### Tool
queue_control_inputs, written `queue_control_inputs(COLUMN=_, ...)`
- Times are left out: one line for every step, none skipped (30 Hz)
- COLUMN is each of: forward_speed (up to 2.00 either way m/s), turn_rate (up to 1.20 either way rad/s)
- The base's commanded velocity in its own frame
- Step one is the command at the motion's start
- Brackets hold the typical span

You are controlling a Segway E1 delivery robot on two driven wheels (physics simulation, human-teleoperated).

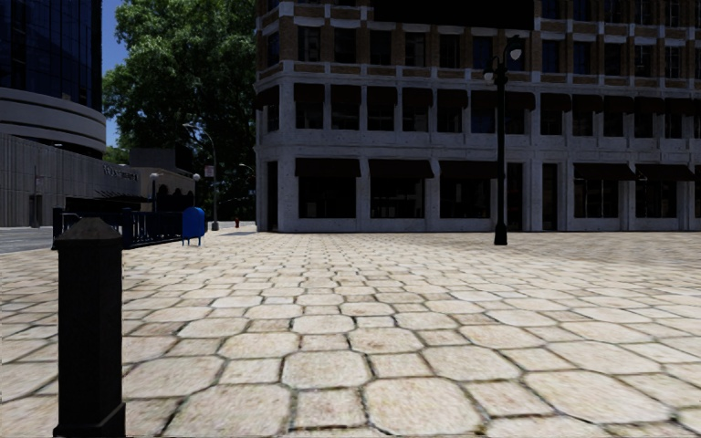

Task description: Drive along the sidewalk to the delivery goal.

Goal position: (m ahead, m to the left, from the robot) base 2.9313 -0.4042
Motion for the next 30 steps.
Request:
queue_control_inputs(forward_speed=1.59, turn_rate=0.13)
queue_control_inputs(forward_speed=1.59, turn_rate=0.13)
queue_control_inputs(forward_speed=1.59, turn_rate=0.13)
queue_control_inputs(forward_speed=1.59, turn_rate=0.13)
queue_control_inputs(forward_speed=1.59, turn_rate=0.13)
queue_control_inputs(forward_speed=1.59, turn_rate=0.13)
queue_control_inputs(forward_speed=1.59, turn_rate=0.13)
queue_control_inputs(forward_speed=1.59, turn_rate=0.15)
queue_control_inputs(forward_speed=1.59, turn_rate=0.17)
queue_control_inputs(forward_speed=1.59, turn_rate=0.22)
queue_control_inputs(forward_speed=1.59, turn_rate=0.22)
queue_control_inputs(forward_speed=1.59, turn_rate=0.24)
queue_control_inputs(forward_speed=1.59, turn_rate=0.25)
queue_control_inputs(forward_speed=1.59, turn_rate=0.25)
queue_control_inputs(forward_speed=1.59, turn_rate=0.25)
queue_control_inputs(forward_speed=1.59, turn_rate=0.25)
queue_control_inputs(forward_speed=1.59, turn_rate=0.25)
queue_control_inputs(forward_speed=1.59, turn_rate=0.24)
queue_control_inputs(forward_speed=1.59, turn_rate=0.12)
queue_control_inputs(forward_speed=1.59, turn_rate=0.12)
queue_control_inputs(forward_speed=1.59, turn_rate=0.00)
queue_control_inputs(forward_speed=1.59, turn_rate=0.00)
queue_control_inputs(forward_speed=1.59, turn_rate=0.00)
queue_control_inputs(forward_speed=1.59, turn_rate=0.00)
queue_control_inputs(forward_speed=1.59, turn_rate=0.00)
queue_control_inputs(forward_speed=1.59, turn_rate=0.00)
queue_control_inputs(forward_speed=1.59, turn_rate=0.00)
queue_control_inputs(forward_speed=1.59, turn_rate=0.00)
queue_control_inputs(forward_speed=1.59, turn_rate=0.00)
queue_control_inputs(forward_speed=1.59, turn_rate=0.00)
